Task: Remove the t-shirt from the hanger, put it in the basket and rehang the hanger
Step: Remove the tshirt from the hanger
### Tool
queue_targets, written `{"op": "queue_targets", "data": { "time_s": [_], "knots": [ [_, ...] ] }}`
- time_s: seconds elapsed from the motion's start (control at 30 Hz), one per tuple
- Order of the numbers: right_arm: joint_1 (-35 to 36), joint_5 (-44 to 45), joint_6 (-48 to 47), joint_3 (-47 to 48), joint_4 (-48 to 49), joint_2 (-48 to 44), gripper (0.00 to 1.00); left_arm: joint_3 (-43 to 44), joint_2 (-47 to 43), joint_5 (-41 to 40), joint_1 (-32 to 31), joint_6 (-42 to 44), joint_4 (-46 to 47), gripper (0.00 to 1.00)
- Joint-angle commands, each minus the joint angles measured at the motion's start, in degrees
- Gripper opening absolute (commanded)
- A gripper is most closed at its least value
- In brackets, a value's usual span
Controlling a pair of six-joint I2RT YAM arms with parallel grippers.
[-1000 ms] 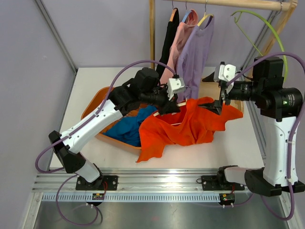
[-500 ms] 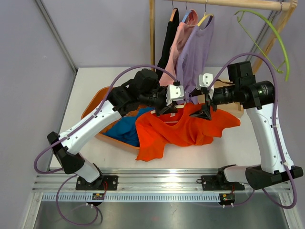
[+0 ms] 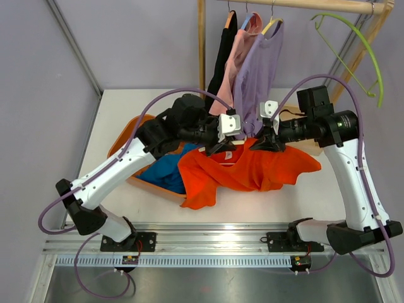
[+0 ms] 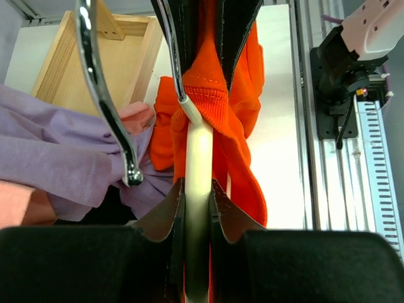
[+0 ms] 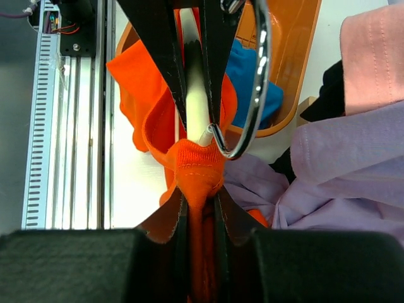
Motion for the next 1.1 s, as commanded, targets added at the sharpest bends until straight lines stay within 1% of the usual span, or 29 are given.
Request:
{"op": "queue_targets", "data": {
  "time_s": [0.0,0.03,0.07,0.1,0.13,0.17,0.2,0.23,0.27,0.3,0.33,0.37,0.4,0.43,0.5,0.53,0.63,0.73,0.77,0.8,0.9,1.07],
  "knots": [
    [0.6,-1.6,2.6,-1.5,-11.6,-4.4,0.0,-2.1,-5.5,-4.1,0.2,-5.6,13.0,0.07],
    [0.6,-0.6,5.5,-2.9,-10.8,-6.3,0.0,-2.8,-6.2,-6.0,0.2,-9.8,15.4,0.2],
    [0.5,0.5,7.5,-3.6,-9.6,-7.3,0.0,-3.4,-7.1,-8.4,0.2,-12.5,16.7,0.37],
    [0.5,3.5,10.0,-4.6,-6.6,-8.3,0.0,-3.9,-8.0,-12.8,0.3,-15.0,17.6,0.53],
    [0.5,5.0,14.8,-6.4,-3.3,-10.5,0.0,-4.1,-9.8,-14.7,0.4,-19.1,18.3,0.66],
    [0.4,6.5,17.8,-7.5,-1.3,-11.6,0.0,-4.7,-10.8,-16.6,0.4,-21.0,18.6,0.74],
    [0.4,10.0,25.2,-9.6,1.1,-12.9,0.0,-4.9,-11.8,-20.8,0.5,-23.1,19.0,0.77],
    [0.3,11.7,28.3,-10.6,2.9,-15.1,0.0,-5.3,-13.4,-23.3,0.6,-28.0,18.7,0.79],
    [0.3,12.8,30.9,-11.7,6.2,-16.1,0.0,-5.5,-14.0,-28.5,0.6,-30.7,18.1,0.81],
    [0.3,14.9,33.5,-13.4,7.9,-17.3,0.0,-5.9,-14.4,-30.9,0.8,-33.4,17.2,0.81],
    [0.4,16.4,39.3,-14.3,9.8,-19.4,0.0,-6.0,-14.8,-34.5,0.9,-40.0,14.5,0.81],
    [0.3,18.3,42.1,-15.1,13.0,-20.2,0.0,-6.2,-14.7,-36.8,1.3,-43.2,12.8,0.81],
    [0.3,21.2,45.7,-16.1,14.0,-20.7,0.0,-6.4,-14.6,-39.7,1.3,-46.1,11.2,0.8],
    [0.3,22.7,46.8,-16.4,14.7,-21.3,0.0,-6.8,-14.3,-41.1,1.3,-52.0,8.2,0.78],
    [0.3,26.4,48.9,-17.2,16.1,-21.4,0.0,-7.8,-14.1,-43.4,1.3,-58.4,6.3,0.76],
    [0.3,27.2,49.1,-17.7,16.6,-21.6,0.0,-8.8,-13.7,-43.4,1.3,-63.3,5.6,0.75],
    [0.3,28.0,50.5,-18.6,18.6,-21.8,0.0,-9.3,-12.0,-43.1,1.3,-71.3,4.8,0.74],
    [0.4,27.5,51.5,-19.2,19.4,-21.6,0.0,-7.0,-8.4,-42.5,1.3,-75.7,1.4,0.74],
    [0.3,27.8,51.7,-19.2,20.0,-21.6,0.0,-4.5,-7.2,-42.7,1.3,-76.8,-0.1,0.72],
    [0.3,27.9,51.8,-19.4,20.3,-21.6,0.0,-3.0,-4.8,-42.9,1.3,-79.2,-3.5,0.71],
    [0.3,27.8,52.1,-19.6,21.3,-21.8,0.0,2.1,-0.1,-43.2,0.7,-81.3,-8.4,0.63],
    [0.3,27.4,52.6,-19.7,21.9,-21.9,0.0,4.1,3.1,-43.0,-0.4,-81.9,-8.6,0.61]
  ]
}}
